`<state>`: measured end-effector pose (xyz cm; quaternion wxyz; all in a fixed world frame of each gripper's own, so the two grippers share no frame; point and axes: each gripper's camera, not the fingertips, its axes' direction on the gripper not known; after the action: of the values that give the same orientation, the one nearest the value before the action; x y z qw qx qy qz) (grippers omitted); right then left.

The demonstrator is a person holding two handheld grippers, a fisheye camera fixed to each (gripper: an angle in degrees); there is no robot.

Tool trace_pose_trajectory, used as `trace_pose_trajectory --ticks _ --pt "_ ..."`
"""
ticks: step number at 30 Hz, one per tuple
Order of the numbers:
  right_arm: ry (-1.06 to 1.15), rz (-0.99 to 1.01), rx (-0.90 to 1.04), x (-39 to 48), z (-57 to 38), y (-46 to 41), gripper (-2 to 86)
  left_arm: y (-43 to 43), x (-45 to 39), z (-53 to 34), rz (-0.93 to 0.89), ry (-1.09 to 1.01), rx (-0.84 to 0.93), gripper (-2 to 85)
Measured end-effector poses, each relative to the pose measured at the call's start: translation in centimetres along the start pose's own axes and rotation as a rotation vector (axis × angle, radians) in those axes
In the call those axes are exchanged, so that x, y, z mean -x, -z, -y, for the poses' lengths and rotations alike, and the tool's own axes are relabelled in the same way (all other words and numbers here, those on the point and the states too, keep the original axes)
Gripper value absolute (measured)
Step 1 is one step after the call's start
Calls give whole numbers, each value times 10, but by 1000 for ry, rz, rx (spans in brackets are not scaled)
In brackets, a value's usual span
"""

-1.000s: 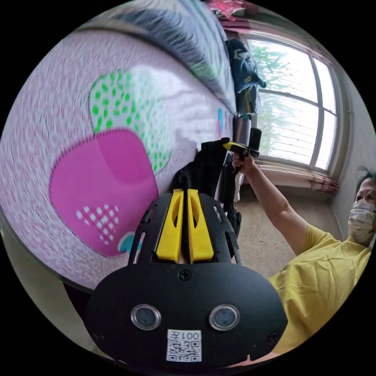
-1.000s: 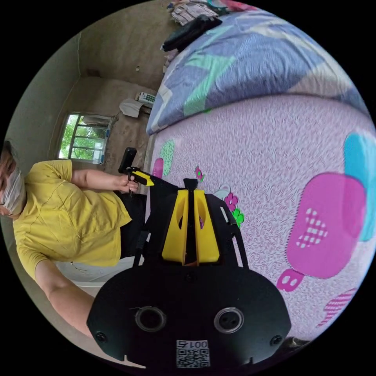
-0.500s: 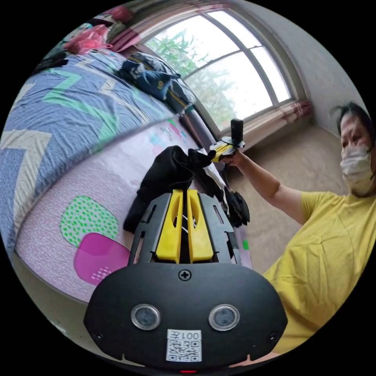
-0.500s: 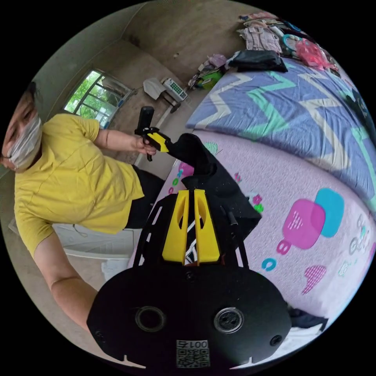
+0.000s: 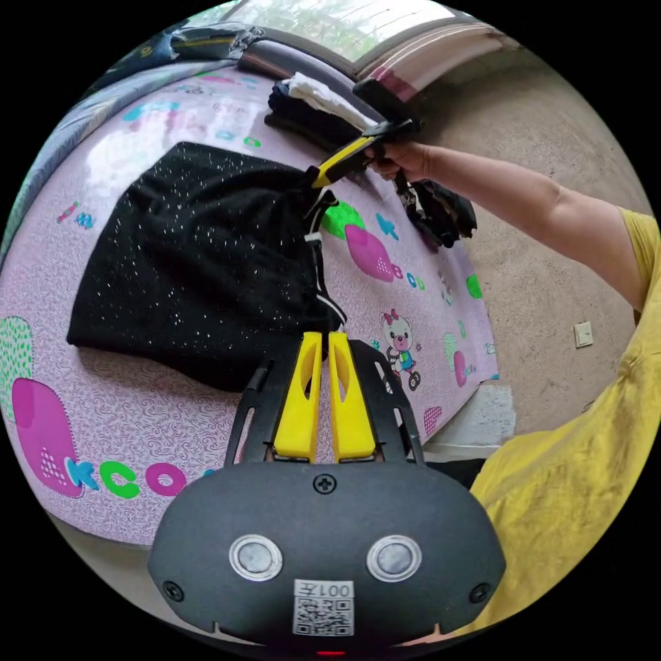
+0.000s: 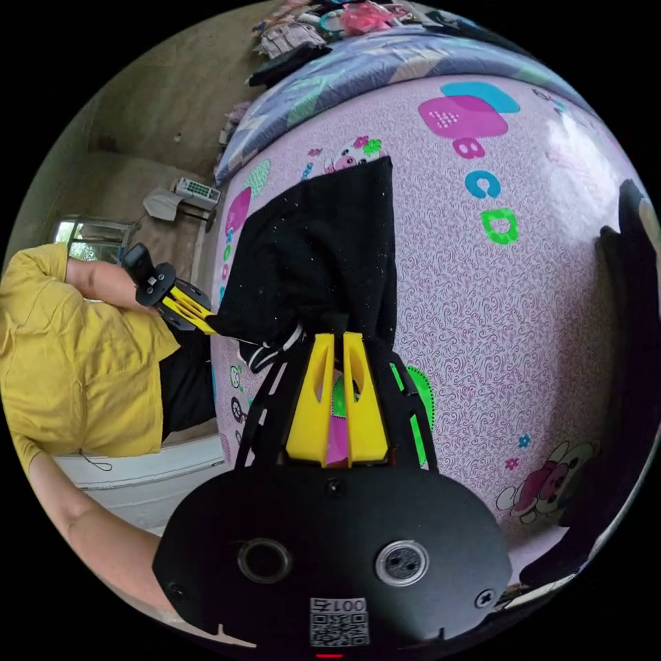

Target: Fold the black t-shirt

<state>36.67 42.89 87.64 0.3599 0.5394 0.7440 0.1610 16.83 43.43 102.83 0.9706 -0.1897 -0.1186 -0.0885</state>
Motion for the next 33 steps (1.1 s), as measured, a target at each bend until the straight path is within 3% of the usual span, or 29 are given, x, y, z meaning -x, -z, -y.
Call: trace_pose_trajectory --ticks 4,9,17,24,28,33 --pt "42 -30 -93 11 -19 22 31 2 -30 7 44 -45 -26 -12" --pt "-28 -34 16 6 -32 5 47 -45 -41 6 57 -14 157 -8" --pt "-23 -68 21 20 -62 36 48 -35 -81 4 -12 -55 146 -3" --pt "128 -72 -192 58 -50 64 12 -11 -128 27 83 -141 -30 -13" --pt "170 -125 -131 70 -30 38 6 -36 -110 64 211 47 -74 -13" --pt "168 -137 -41 69 -48 9 2 -66 -113 76 192 99 -118 -13"
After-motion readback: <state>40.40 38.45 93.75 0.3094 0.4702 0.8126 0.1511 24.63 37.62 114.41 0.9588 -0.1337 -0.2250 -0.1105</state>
